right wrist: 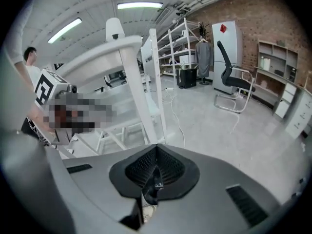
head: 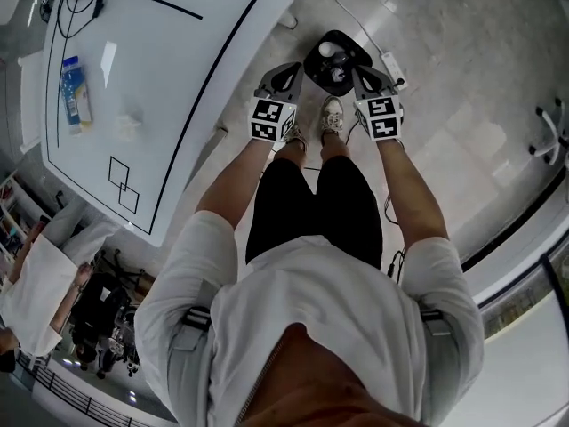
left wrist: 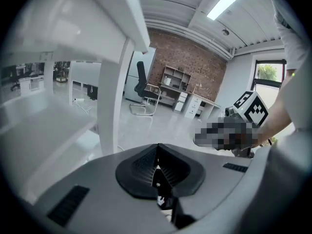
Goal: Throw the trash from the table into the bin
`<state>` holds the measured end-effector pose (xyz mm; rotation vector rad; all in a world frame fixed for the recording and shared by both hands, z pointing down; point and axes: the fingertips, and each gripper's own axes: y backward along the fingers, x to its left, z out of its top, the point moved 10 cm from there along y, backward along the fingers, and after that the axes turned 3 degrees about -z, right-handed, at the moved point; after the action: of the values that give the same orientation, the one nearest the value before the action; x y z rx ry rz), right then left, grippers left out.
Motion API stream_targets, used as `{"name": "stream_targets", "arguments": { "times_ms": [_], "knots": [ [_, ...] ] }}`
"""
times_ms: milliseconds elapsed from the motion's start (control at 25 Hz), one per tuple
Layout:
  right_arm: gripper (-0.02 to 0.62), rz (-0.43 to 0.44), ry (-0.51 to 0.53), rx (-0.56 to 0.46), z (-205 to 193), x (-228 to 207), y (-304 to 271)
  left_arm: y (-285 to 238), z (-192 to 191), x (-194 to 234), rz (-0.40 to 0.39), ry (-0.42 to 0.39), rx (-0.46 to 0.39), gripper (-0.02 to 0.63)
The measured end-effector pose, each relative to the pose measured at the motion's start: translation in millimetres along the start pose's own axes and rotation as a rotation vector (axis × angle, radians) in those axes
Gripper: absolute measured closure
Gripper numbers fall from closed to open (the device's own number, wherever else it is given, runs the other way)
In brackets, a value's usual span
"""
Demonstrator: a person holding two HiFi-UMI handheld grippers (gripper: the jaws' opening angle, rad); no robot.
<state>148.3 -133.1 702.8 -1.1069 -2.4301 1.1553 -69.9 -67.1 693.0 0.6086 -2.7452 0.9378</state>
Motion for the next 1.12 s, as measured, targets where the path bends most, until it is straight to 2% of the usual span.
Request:
{"name": "stream_targets", "arguments": {
  "times_ms": [240, 560, 880, 1120],
  "knots": [
    [0.592, -0.028, 0.018, -0.105, 71, 1, 87, 50, 82, -40, -0.009, -0.022, -0.086, 0.597],
    [0.591, -0.030, 0.068, -0.309, 160, 16, 184, 115, 180, -67, 0.051, -0.075, -0.247, 0.597],
    [0.592, 0.006, 0.137, -0.456, 212, 30, 225, 162, 224, -66, 0.154, -0.093, -0.367, 0.597],
    [0.592, 0.056, 0.179, -0.497, 233, 40, 229, 188, 237, -59, 0.229, -0.092, -0.412, 0.597]
  ]
}}
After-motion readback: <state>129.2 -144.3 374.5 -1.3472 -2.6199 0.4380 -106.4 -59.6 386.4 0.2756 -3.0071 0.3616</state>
